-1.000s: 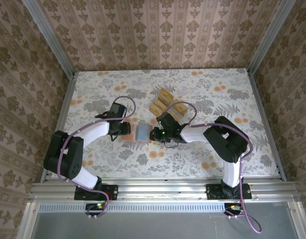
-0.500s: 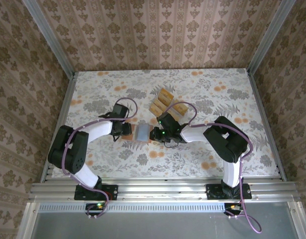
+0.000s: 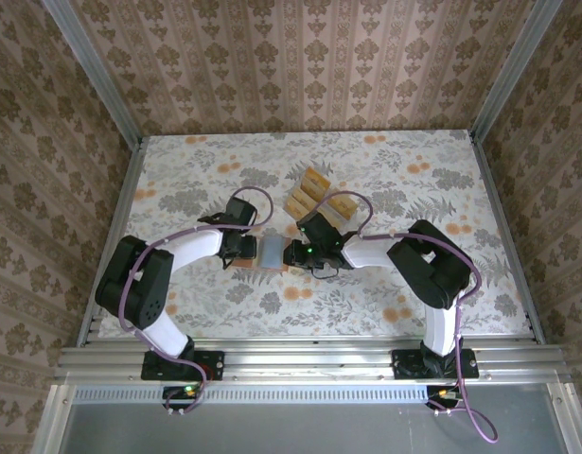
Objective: Put the credit cards into the card holder
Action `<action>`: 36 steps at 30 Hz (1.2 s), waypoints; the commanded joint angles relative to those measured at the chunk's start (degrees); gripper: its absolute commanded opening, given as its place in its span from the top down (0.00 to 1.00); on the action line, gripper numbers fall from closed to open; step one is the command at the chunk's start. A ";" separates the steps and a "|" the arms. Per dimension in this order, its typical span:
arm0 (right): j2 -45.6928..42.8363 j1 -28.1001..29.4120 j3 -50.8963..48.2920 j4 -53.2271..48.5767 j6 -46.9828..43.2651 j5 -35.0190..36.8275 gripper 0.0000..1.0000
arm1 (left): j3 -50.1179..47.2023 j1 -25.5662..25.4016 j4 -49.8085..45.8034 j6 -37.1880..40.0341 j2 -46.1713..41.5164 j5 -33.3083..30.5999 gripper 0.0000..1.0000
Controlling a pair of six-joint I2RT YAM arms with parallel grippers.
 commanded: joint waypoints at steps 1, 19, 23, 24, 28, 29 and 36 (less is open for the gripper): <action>-0.17 -0.88 1.96 -7.80 -2.29 2.56 0.74 | 1.15 -0.28 -2.20 0.96 0.28 -0.95 0.49; -12.15 -5.33 11.04 -23.80 -10.21 7.26 0.43 | 0.34 -0.54 -1.51 0.61 -1.10 -0.82 0.49; -14.25 -6.81 14.70 -28.16 -13.38 10.26 0.42 | 0.08 -0.63 -1.20 0.45 -1.59 -0.57 0.49; -14.32 -7.10 15.74 -29.25 -14.36 11.38 0.41 | -0.03 -0.70 -1.21 0.49 -1.62 -0.57 0.49; -13.59 -8.60 19.12 -32.71 -17.66 15.14 0.38 | 0.08 -0.72 -1.41 0.66 -1.71 -0.70 0.49; -13.47 -9.15 19.53 -33.21 -18.28 15.82 0.37 | 0.08 -0.72 -1.39 0.70 -1.78 -0.68 0.49; -11.51 -13.50 23.93 -35.80 -22.64 16.61 0.31 | 0.12 -0.72 -1.60 0.50 -1.61 -0.47 0.49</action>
